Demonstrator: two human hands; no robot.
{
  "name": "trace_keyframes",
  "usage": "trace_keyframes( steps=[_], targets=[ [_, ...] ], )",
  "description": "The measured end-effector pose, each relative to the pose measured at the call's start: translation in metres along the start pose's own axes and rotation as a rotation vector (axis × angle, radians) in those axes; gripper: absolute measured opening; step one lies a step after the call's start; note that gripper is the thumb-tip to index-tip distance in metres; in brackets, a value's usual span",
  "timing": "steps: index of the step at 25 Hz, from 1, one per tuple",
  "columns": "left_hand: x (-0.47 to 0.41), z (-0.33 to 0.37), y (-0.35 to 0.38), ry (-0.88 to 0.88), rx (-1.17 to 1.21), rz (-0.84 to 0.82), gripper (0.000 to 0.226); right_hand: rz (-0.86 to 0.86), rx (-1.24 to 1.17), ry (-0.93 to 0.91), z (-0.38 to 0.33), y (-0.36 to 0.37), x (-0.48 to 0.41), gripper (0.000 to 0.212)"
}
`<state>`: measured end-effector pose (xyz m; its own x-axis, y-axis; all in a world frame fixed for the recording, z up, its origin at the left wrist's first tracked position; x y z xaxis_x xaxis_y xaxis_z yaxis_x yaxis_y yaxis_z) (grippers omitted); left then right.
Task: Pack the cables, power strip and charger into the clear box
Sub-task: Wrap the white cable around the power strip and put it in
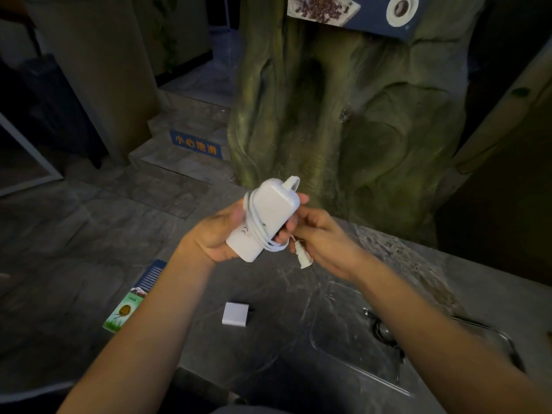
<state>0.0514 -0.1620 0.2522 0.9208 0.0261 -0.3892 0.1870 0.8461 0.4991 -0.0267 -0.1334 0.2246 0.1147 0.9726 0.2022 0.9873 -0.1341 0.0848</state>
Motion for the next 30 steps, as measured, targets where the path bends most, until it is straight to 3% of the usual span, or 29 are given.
trace_keyframes(
  steps=[3,7,10,15,19,22,26,30],
  targets=[
    [-0.001,-0.004,-0.008,0.027,0.030,0.066,0.059,0.045,-0.146,0.064,0.007,0.002,0.001,0.024],
    [0.004,-0.007,-0.019,0.014,0.081,0.140,0.047,0.021,-0.314,0.088,0.010,0.002,0.003,0.016],
    [0.007,-0.007,-0.021,0.032,0.037,0.109,0.046,0.009,-0.290,0.078,0.012,-0.002,0.006,0.039],
    [0.017,-0.007,-0.038,-0.012,-0.215,0.291,0.054,0.058,-0.356,0.011,0.004,-0.012,0.012,0.023],
    [0.027,-0.002,-0.052,0.056,-0.370,0.486,0.054,0.153,-0.327,0.003,0.006,-0.024,0.014,0.024],
    [0.027,-0.004,-0.053,0.172,-0.348,0.604,0.050,0.227,-0.324,0.015,0.009,-0.032,0.016,0.020],
    [0.030,-0.014,-0.057,0.230,-0.530,0.980,0.030,0.291,-0.342,0.060,0.018,-0.041,0.016,0.021],
    [0.027,-0.014,-0.044,0.231,-0.630,1.227,0.038,0.375,-0.349,0.106,0.026,-0.049,0.017,0.022]
  ],
)
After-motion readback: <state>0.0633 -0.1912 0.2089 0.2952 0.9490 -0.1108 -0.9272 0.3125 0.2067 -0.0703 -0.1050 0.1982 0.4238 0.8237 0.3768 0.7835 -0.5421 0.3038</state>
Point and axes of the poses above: each hand's wrist, its own x-axis away from the middle knuckle, its own y-axis out of the palm, z = x × y, the point moved 8 cm from there along -x, towards the middle knuckle, and after that the axes turned 11 degrees about y, right-handed, at the moved point
